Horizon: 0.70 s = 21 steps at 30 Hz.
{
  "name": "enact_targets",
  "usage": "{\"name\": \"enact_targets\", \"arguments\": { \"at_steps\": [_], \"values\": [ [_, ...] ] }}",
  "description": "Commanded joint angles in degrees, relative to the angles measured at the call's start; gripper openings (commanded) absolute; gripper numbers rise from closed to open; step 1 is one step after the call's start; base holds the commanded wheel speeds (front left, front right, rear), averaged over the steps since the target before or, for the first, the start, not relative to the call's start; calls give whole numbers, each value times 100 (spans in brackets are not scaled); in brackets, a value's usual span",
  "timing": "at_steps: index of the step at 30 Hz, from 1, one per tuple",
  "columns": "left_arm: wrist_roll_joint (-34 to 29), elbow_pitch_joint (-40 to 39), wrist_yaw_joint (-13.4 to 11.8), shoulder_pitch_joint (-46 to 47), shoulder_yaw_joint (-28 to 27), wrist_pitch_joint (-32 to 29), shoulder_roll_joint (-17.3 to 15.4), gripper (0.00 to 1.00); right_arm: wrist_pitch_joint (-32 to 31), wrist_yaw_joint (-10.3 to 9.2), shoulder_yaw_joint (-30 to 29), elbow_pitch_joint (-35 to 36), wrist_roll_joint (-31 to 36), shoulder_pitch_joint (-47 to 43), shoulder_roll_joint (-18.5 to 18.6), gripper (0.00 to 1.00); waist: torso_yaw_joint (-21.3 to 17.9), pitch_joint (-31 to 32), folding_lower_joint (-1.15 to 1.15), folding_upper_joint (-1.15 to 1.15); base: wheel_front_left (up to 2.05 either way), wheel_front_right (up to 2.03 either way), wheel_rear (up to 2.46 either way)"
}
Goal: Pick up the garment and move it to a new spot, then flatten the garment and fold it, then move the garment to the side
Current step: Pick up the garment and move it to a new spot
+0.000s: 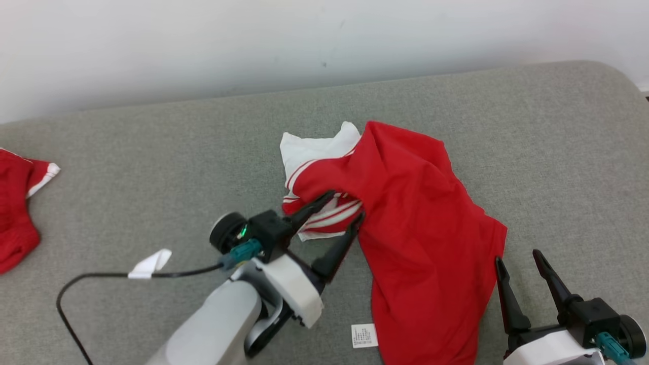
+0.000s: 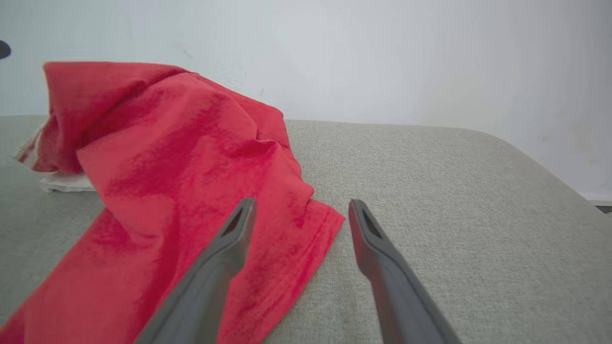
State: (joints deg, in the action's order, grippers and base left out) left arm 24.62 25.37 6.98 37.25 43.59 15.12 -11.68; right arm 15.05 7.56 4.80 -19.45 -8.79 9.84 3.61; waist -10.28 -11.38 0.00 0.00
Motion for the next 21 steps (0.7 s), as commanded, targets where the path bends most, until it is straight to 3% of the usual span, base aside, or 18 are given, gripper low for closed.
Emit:
{"name": "enact_targets", "arguments": {
  "at_steps": [1,10,16,21],
  "values": [
    [-110,-87,-41,-250,-123,5,-17,100,18,-14,-27,-4,0,-102,42,100,19,55,0,0,0,0,0],
    [-428,-895,-329,-1385,-1046,5,-115,100,18,-14,-189,30,5,-310,121,100,244,342,0,0,0,0,0],
    [-676,-1415,-598,-2379,-1770,5,46,100,19,-14,-352,77,-7,-522,223,100,514,667,0,0,0,0,0],
    [-855,-1775,-642,-3181,-2416,4,218,100,18,-14,-449,110,40,-721,287,100,687,909,0,0,0,0,0]
  ]
}}
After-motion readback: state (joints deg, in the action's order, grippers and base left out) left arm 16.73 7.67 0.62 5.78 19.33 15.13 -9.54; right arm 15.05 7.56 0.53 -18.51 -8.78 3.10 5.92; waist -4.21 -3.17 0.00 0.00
